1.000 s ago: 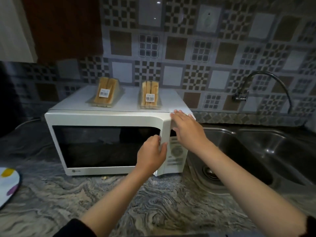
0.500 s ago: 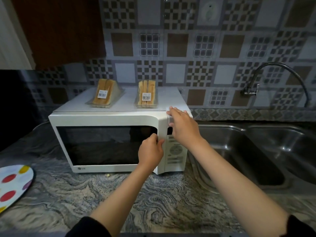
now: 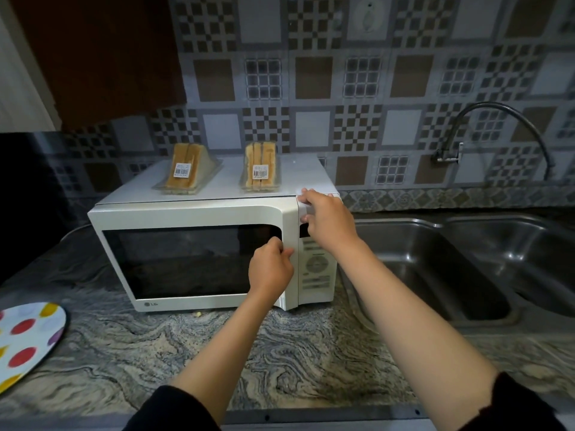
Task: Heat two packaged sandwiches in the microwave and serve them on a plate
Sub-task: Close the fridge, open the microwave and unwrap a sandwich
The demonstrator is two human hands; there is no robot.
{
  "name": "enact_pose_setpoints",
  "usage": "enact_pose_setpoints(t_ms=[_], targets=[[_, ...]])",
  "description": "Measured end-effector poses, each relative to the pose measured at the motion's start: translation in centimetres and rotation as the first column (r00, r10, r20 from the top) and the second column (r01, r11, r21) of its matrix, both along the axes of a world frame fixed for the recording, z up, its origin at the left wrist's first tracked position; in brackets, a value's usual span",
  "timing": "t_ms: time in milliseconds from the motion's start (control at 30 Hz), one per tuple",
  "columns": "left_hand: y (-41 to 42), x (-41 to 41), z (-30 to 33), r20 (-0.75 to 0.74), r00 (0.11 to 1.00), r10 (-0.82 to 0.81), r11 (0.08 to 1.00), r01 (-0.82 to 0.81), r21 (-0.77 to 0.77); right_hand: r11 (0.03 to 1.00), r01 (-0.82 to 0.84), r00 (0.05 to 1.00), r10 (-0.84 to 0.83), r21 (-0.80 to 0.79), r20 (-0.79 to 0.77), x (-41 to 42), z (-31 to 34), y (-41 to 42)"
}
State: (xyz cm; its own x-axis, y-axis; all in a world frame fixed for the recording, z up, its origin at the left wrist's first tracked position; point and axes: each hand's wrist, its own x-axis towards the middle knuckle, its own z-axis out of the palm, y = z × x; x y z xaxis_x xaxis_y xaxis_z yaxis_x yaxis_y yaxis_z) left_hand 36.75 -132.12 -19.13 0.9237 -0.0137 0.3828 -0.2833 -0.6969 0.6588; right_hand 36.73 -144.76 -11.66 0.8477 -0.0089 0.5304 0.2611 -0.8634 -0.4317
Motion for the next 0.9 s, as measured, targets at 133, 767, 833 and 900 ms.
enact_pose_setpoints(t_ms=[133, 767, 833, 900], targets=[[2.3, -4.2, -1.4, 0.101, 0.993, -0.062, 0.998, 0.064, -0.013, 0.999, -0.018, 1.000, 0.018, 0.028, 0.014, 0.1, 0.0, -0.1], [7.4, -6.4, 3.8, 0.257, 0.964, -0.064, 0.953, -0.017, 0.302, 0.699, -0.191, 0.980, 0.171, 0.689, 0.098, -6.0, -3.0, 5.3], [7.5, -6.2, 3.8, 0.220, 0.974, -0.058, 0.930, -0.028, 0.366, 0.661, -0.188, 0.980, 0.180, 0.726, 0.089, -6.2, -3.4, 5.6], [7.6, -6.4, 3.5, 0.211, 0.977, -0.040, 0.924, -0.044, 0.379, 0.646, -0.201, 0.977, 0.184, 0.737, 0.105, -6.3, -3.8, 6.1]])
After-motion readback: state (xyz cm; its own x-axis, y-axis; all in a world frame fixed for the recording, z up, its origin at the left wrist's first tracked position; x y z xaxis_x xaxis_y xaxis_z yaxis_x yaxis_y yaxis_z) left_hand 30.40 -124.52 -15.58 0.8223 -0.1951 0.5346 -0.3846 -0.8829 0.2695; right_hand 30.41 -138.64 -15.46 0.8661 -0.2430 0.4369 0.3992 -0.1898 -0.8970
